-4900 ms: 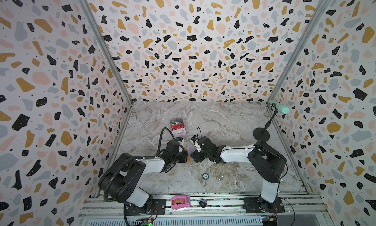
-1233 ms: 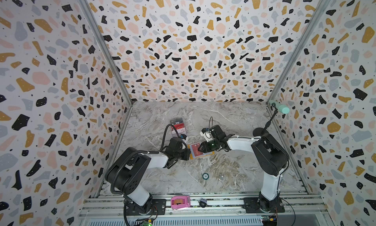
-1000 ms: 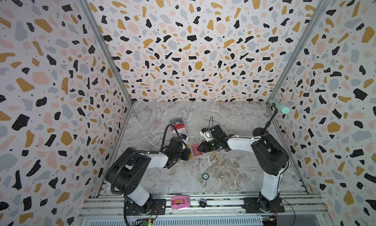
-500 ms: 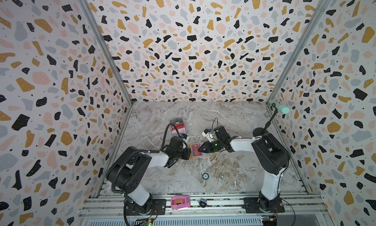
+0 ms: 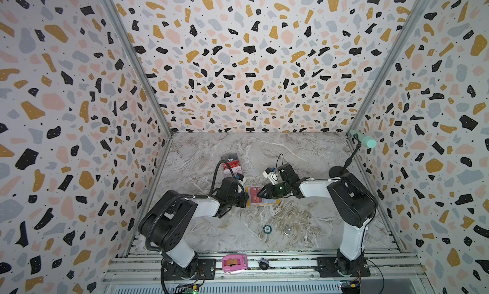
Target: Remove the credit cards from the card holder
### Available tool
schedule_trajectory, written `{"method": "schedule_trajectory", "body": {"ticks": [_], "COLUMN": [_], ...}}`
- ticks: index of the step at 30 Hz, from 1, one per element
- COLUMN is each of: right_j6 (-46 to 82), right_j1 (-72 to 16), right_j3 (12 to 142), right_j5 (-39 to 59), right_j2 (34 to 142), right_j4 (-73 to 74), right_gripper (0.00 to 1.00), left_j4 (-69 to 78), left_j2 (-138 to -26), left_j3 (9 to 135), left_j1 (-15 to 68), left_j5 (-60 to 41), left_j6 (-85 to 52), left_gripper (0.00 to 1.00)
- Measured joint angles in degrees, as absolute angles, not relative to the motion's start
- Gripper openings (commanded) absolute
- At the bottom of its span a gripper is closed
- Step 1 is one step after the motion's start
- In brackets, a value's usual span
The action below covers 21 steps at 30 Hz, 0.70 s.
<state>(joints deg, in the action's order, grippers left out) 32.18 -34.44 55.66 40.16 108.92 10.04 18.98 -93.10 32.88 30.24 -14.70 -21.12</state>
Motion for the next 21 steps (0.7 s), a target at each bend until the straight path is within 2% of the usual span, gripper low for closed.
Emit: {"method": "schedule_trajectory", "body": {"ticks": [8, 21], "right_j6": [33.39, 33.74], "right_j1": [-34.35, -34.26], "right_j3": [54.54, 54.22], "right_j5": [37.95, 39.05], "right_j2": [108.9, 108.88], "right_j4": [10.72, 11.44], "right_gripper": [0.38, 0.3], "left_j4": [19.2, 19.49], "left_j2": [-93.1, -93.1], "left_j3": [32.77, 32.62], "left_j1": [30.24, 30.24], "left_j5": [-14.7, -14.72], "left_j6": [-20.97, -20.75], "left_gripper": [0.0, 0.0]}}
